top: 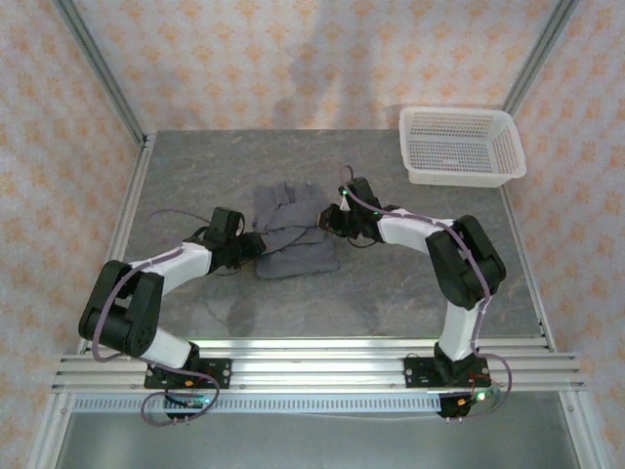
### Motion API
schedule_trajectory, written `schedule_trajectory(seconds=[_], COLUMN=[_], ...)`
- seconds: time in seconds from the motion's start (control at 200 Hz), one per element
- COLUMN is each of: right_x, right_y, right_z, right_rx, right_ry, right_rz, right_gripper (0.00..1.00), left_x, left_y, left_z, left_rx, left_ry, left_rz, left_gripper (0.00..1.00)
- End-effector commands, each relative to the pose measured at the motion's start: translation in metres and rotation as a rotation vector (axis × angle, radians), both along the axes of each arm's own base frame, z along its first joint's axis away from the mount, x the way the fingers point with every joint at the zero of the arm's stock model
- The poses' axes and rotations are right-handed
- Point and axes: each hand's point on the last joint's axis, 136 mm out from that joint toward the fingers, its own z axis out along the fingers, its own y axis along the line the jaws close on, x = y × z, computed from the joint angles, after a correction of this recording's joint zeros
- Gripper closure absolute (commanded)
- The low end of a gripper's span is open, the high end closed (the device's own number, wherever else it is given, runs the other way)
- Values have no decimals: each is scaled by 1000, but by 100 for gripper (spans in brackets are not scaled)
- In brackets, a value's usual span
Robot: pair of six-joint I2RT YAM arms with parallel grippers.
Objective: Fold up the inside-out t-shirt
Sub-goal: Smooth out the T-shirt at the center of the table.
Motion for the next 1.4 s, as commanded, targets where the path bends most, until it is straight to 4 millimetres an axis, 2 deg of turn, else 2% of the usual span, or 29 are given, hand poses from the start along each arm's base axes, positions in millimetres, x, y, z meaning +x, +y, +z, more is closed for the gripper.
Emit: schedule_trajectory(seconds=[0.0, 0.075, 0.12, 0.245, 0.34, 0.455, 0.565, 0.656, 0.736, 0.751, 0.791, 0.871, 0.936, 0.996, 1.056, 1.106, 1.141, 1.151, 1.166, 1.276, 1.396], right_x=[15, 14, 15, 26, 46, 81, 115, 139, 159, 162, 171, 187, 193, 193, 185, 175, 164, 162, 158, 133, 127], right_y=[6, 8, 9, 9, 1, -4, 1, 8, 14, 14, 12, 6, -1, -13, -26, -37, -42, -43, -44, -43, -33], right_z=[23, 27, 29, 40, 44, 44, 39, 29, 31, 30, 32, 36, 44, 55, 61, 64, 59, 57, 55, 34, 16], right_rx=[38, 48, 53, 48, 24, 46, 55, 64, 70, 65, 48, 32, 26, 6, -39, -79, -92, -91, -90, -71, -42], right_ry=[-50, -40, -34, -29, -34, -34, -41, -36, -50, -52, -62, -70, -73, -85, -106, -137, -147, -150, -152, -133, -97], right_rz=[-20, -17, -20, -37, -83, -122, -119, -107, -94, -95, -100, -109, -114, -120, -119, -120, -111, -108, -104, -52, 1], right_gripper=[92, 96, 97, 98, 99, 98, 96, 84, 74, 72, 70, 68, 68, 67, 65, 59, 56, 54, 53, 50, 50], left_x=[24, 28, 32, 42, 57, 89, 129, 164, 191, 195, 207, 225, 235, 238, 233, 224, 215, 212, 207, 174, 148], left_y=[-13, -15, -16, -14, -5, 8, 23, 27, 29, 30, 29, 29, 30, 35, 46, 55, 61, 62, 64, 67, 65], left_z=[20, 27, 34, 58, 72, 83, 81, 74, 71, 60, 56, 58, 67, 80, 94, 104, 104, 113, 115, 103, 79], left_rx=[-80, -98, -105, -101, -101, -110, -124, -162, -176, -177, -196, -221, -228, -219, -194, -158, -120, -108, -86, 13, 52], left_ry=[-92, -106, -119, -153, -184, -227, -253, -275, -290, -272, -276, -299, -321, -346, -362, -370, -358, -373, -366, -302, -222], left_rz=[-1, 0, 1, 4, 34, 88, 144, 163, 174, 179, 180, 182, 177, 176, 180, 177, 174, 169, 165, 101, 30], left_gripper=[66, 82, 88, 89, 89, 90, 89, 88, 84, 82, 76, 63, 56, 50, 47, 46, 45, 44, 43, 43, 44])
